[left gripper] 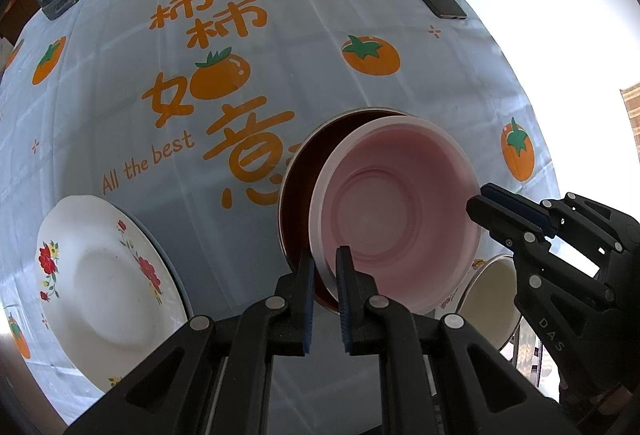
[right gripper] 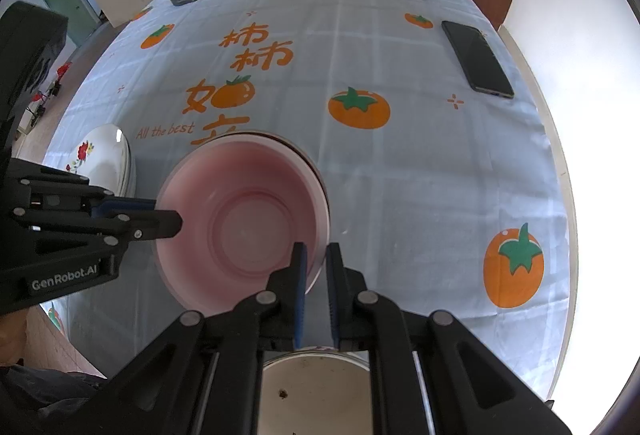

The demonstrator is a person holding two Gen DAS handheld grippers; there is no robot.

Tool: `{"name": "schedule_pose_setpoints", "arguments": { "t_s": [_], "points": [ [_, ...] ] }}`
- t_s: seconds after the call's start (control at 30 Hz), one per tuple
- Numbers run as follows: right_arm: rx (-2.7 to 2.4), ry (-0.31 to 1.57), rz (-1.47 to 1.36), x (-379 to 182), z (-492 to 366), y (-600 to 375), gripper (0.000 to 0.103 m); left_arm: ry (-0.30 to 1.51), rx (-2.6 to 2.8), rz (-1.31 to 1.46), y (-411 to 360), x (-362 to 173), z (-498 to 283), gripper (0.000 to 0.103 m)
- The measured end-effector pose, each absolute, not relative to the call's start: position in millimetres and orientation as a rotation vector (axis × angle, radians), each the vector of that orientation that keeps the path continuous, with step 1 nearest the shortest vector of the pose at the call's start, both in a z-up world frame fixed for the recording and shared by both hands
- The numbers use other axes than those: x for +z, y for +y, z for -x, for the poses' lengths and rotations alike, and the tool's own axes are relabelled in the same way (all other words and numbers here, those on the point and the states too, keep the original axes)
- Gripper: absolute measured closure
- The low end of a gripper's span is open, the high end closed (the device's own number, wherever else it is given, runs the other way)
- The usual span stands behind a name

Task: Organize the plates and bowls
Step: 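Open both grippers to release the pink bowl in the steel bowl, then move both grippers to the cream enamel basin rim and close them on it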

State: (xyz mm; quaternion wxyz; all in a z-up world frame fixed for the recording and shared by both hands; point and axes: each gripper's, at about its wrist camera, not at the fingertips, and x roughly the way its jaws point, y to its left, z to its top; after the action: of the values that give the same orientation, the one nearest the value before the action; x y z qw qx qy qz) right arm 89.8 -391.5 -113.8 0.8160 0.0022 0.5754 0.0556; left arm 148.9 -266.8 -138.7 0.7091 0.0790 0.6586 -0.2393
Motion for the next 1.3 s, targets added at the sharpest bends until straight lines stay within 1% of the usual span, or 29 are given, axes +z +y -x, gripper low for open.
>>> {"name": "schedule_pose_setpoints", "arguments": {
  "t_s": [0.17, 0.2, 0.27, 0.3, 0.33, 0.37, 0.4, 0.47, 0.6, 0.63, 0.7, 1.0, 1.07, 1.1, 1.23, 1.3],
  "points": [
    [0.118, 1.225, 0.002, -114.1, -89.6, -392.3, 0.093, 1.458, -0.527, -0.178, -266.4, -139.1, -149.9, 0.091],
    [0.119, 1.224, 0.004, -113.5, -89.9, -391.6, 0.092, 1.457, -0.522, -0.180, -266.8, -139.2, -149.6, 0.088],
    [0.119, 1.219, 0.000, -113.2, -90.0, -391.5, 0.089, 1.461, -0.526, -0.182, -268.1, -138.6, -148.3, 0.086],
    [0.119, 1.217, -0.007, -113.2, -90.2, -391.3, 0.078, 1.458, -0.524, -0.185, -268.1, -136.8, -147.1, 0.084],
    [0.131, 1.217, -0.017, -113.5, -89.9, -390.4, 0.063, 1.448, -0.524, -0.189, -268.5, -134.6, -145.8, 0.080],
    [0.146, 1.210, -0.023, -112.3, -88.4, -389.5, 0.058, 1.430, -0.521, -0.195, -268.0, -131.2, -144.7, 0.069],
    [0.149, 1.200, -0.020, -110.6, -87.3, -388.0, 0.055, 1.412, -0.505, -0.202, -266.2, -127.9, -143.4, 0.051],
    [0.142, 1.183, -0.009, -106.7, -84.5, -388.0, 0.053, 1.370, -0.467, -0.201, -259.4, -120.4, -143.1, 0.038],
    [0.115, 1.176, -0.026, -102.9, -79.0, -397.1, 0.049, 1.359, -0.443, -0.145, -243.9, -113.1, -144.1, 0.038],
    [0.110, 1.170, -0.028, -101.2, -76.4, -399.2, 0.046, 1.359, -0.444, -0.134, -241.4, -112.5, -142.7, 0.038],
    [0.092, 1.158, -0.037, -97.5, -68.9, -405.6, 0.043, 1.362, -0.443, -0.125, -238.9, -112.4, -138.4, 0.038],
    [0.007, 1.179, -0.077, -95.5, -25.0, -435.8, 0.043, 1.357, -0.538, -0.191, -256.1, -110.7, -92.8, 0.038],
    [-0.004, 1.195, -0.072, -96.9, -14.1, -439.4, 0.045, 1.360, -0.566, -0.206, -262.5, -111.1, -82.6, 0.038],
    [-0.010, 1.203, -0.066, -98.1, -8.8, -440.8, 0.048, 1.361, -0.573, -0.209, -264.1, -111.4, -79.3, 0.038],
    [-0.023, 1.245, -0.072, -108.0, 9.8, -445.9, 0.069, 1.359, -0.622, -0.246, -278.9, -112.7, -62.2, 0.039],
    [-0.022, 1.261, -0.080, -112.0, 17.5, -447.6, 0.072, 1.358, -0.660, -0.264, -288.5, -113.5, -52.8, 0.048]
  ]
}}
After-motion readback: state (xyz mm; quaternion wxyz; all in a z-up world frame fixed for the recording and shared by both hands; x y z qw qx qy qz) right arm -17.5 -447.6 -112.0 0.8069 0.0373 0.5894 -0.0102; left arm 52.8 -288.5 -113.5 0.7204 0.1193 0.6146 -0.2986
